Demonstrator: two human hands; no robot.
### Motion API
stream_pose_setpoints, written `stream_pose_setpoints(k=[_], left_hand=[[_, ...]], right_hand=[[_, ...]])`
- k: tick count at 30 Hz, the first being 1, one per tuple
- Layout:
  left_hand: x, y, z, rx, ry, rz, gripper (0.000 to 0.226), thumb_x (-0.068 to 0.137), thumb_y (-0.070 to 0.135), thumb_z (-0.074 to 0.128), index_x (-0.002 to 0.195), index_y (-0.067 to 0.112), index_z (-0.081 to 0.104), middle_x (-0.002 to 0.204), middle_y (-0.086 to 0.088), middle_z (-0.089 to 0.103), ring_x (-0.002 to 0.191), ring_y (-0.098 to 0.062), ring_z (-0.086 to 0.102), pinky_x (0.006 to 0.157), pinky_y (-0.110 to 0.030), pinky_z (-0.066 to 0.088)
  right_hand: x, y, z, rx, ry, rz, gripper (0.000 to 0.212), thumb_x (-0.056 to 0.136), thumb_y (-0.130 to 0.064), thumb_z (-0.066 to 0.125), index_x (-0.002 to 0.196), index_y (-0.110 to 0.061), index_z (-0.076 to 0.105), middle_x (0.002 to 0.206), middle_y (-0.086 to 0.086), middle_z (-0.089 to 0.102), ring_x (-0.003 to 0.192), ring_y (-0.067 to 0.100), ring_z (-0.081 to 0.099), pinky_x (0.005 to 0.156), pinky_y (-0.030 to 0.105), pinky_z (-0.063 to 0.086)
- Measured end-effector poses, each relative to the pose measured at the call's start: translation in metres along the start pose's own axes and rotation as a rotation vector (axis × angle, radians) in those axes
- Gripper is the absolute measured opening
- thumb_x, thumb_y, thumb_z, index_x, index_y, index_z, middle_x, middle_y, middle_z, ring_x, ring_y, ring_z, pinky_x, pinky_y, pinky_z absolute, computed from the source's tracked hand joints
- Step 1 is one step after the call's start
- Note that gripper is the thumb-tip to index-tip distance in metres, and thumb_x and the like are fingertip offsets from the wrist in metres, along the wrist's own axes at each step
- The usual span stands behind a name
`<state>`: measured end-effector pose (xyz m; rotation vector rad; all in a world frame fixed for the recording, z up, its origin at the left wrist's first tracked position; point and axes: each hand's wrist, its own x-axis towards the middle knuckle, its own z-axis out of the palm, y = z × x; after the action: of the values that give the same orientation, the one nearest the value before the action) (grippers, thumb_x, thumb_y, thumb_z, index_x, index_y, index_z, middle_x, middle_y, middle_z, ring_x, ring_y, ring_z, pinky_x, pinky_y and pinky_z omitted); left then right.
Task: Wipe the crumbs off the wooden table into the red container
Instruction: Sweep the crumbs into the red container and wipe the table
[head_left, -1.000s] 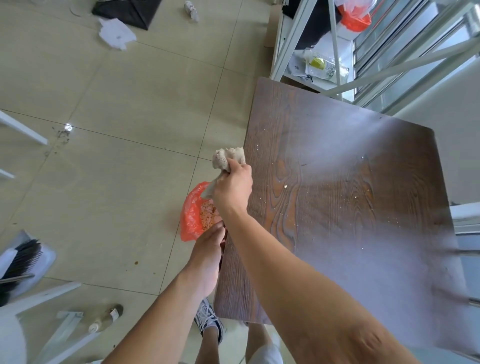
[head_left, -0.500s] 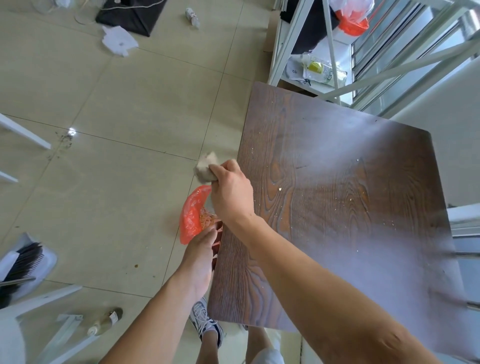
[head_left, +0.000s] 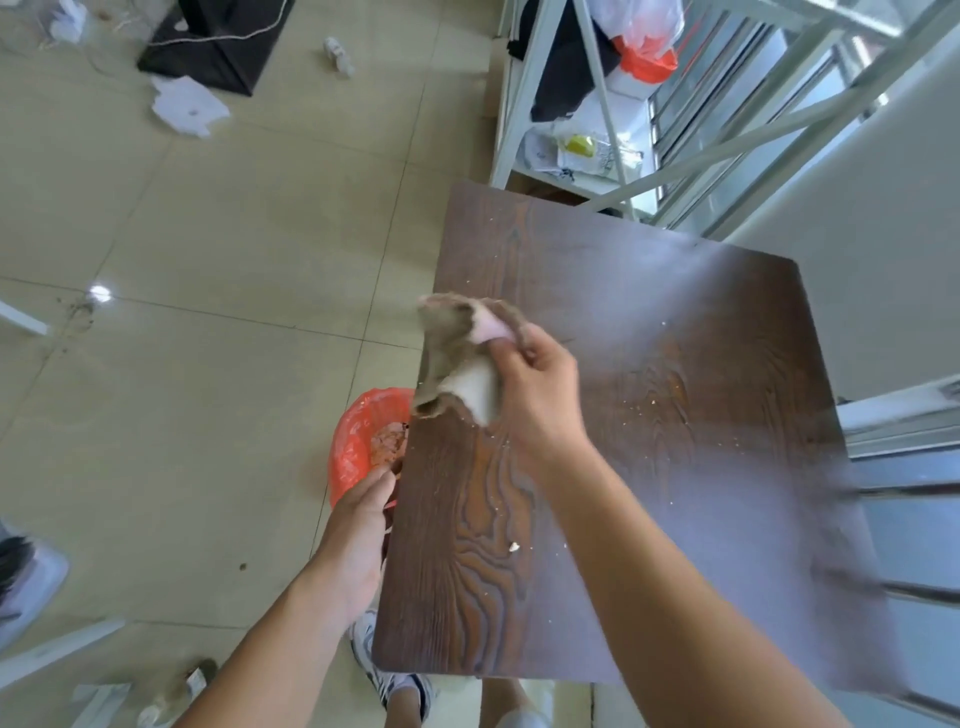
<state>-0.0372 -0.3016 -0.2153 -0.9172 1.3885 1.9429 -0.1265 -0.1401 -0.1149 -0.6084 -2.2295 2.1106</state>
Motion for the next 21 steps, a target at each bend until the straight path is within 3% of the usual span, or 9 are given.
stream_pose_setpoints(k=[3, 6, 8, 10, 12, 14, 16, 18, 21], left_hand=[[0.002, 0.005, 0.0, -0.012, -0.005, 0.031, 0.034, 0.11, 0.027, 0.042, 0.12, 0.022, 0.074, 0.112, -0.008, 0.077, 0.086, -0.021, 0.067, 0.066, -0.032, 0.048], [0.007, 0.011, -0.001, 0.012, 0.002, 0.034, 0.036, 0.11, 0.031, 0.043, 0.132, 0.021, 0.07, 0.123, -0.009, 0.075, 0.09, -0.02, 0.066, 0.067, -0.034, 0.048], [0.01, 0.011, -0.001, 0.033, 0.01, 0.036, 0.037, 0.11, 0.031, 0.042, 0.132, 0.02, 0.07, 0.121, -0.01, 0.075, 0.089, -0.02, 0.066, 0.067, -0.034, 0.048], [0.01, 0.011, 0.001, 0.049, 0.025, 0.046, 0.037, 0.11, 0.03, 0.041, 0.13, 0.019, 0.07, 0.118, -0.01, 0.075, 0.084, -0.02, 0.066, 0.065, -0.033, 0.047], [0.013, 0.012, 0.001, 0.063, 0.049, 0.054, 0.038, 0.11, 0.029, 0.04, 0.133, 0.018, 0.068, 0.118, -0.012, 0.074, 0.082, -0.02, 0.065, 0.064, -0.032, 0.046], [0.017, 0.011, -0.002, 0.072, 0.074, 0.056, 0.04, 0.11, 0.029, 0.04, 0.138, 0.016, 0.065, 0.124, -0.014, 0.073, 0.086, -0.022, 0.066, 0.066, -0.034, 0.047], [0.02, 0.012, -0.005, 0.075, 0.103, 0.06, 0.041, 0.11, 0.03, 0.042, 0.142, 0.016, 0.062, 0.131, -0.016, 0.071, 0.09, -0.024, 0.067, 0.068, -0.036, 0.048], [0.022, 0.013, -0.004, 0.072, 0.126, 0.065, 0.042, 0.109, 0.03, 0.042, 0.143, 0.014, 0.061, 0.132, -0.017, 0.07, 0.092, -0.025, 0.066, 0.069, -0.037, 0.048], [0.021, 0.018, 0.006, 0.099, 0.151, 0.094, 0.041, 0.109, 0.03, 0.041, 0.137, 0.011, 0.065, 0.121, -0.015, 0.072, 0.088, -0.024, 0.064, 0.07, -0.036, 0.046]], right_hand=[[0.02, -0.018, -0.08, 0.242, 0.082, 0.12, 0.014, 0.1, -0.007, 0.056, 0.094, -0.006, 0.069, 0.083, 0.013, 0.075, 0.07, 0.024, 0.071, 0.067, 0.041, 0.06], [0.047, -0.01, -0.168, 0.203, 0.201, 0.202, 0.015, 0.1, -0.01, 0.057, 0.099, -0.001, 0.069, 0.086, 0.013, 0.073, 0.079, 0.027, 0.07, 0.078, 0.044, 0.059], [0.063, 0.012, -0.217, -0.101, 0.272, 0.24, 0.02, 0.098, -0.015, 0.062, 0.1, 0.003, 0.071, 0.081, 0.011, 0.072, 0.082, 0.029, 0.067, 0.068, 0.033, 0.06], [0.073, 0.03, -0.252, -0.553, 0.345, 0.233, 0.033, 0.094, -0.029, 0.067, 0.088, 0.003, 0.07, 0.071, 0.015, 0.067, 0.074, 0.032, 0.063, 0.054, 0.025, 0.049], [0.08, 0.035, -0.271, -0.825, 0.408, 0.211, 0.056, 0.09, -0.054, 0.064, 0.086, 0.001, 0.069, 0.077, 0.023, 0.067, 0.075, 0.036, 0.062, 0.061, 0.034, 0.045], [0.083, 0.031, -0.273, -0.896, 0.415, 0.188, 0.062, 0.089, -0.067, 0.055, 0.09, -0.007, 0.07, 0.082, 0.015, 0.07, 0.084, 0.037, 0.065, 0.073, 0.041, 0.05], [0.079, 0.029, -0.261, -0.987, 0.382, 0.139, 0.058, 0.09, -0.067, 0.05, 0.101, -0.013, 0.07, 0.095, 0.011, 0.073, 0.094, 0.039, 0.066, 0.08, 0.043, 0.052], [0.068, 0.036, -0.238, -1.152, 0.302, 0.073, 0.051, 0.086, -0.061, 0.058, 0.114, -0.018, 0.065, 0.11, 0.012, 0.066, 0.1, 0.039, 0.064, 0.079, 0.043, 0.053], [0.053, 0.057, -0.21, -1.383, 0.199, -0.068, 0.045, 0.087, -0.039, 0.067, 0.126, -0.019, 0.057, 0.12, 0.011, 0.057, 0.104, 0.037, 0.056, 0.078, 0.045, 0.053]])
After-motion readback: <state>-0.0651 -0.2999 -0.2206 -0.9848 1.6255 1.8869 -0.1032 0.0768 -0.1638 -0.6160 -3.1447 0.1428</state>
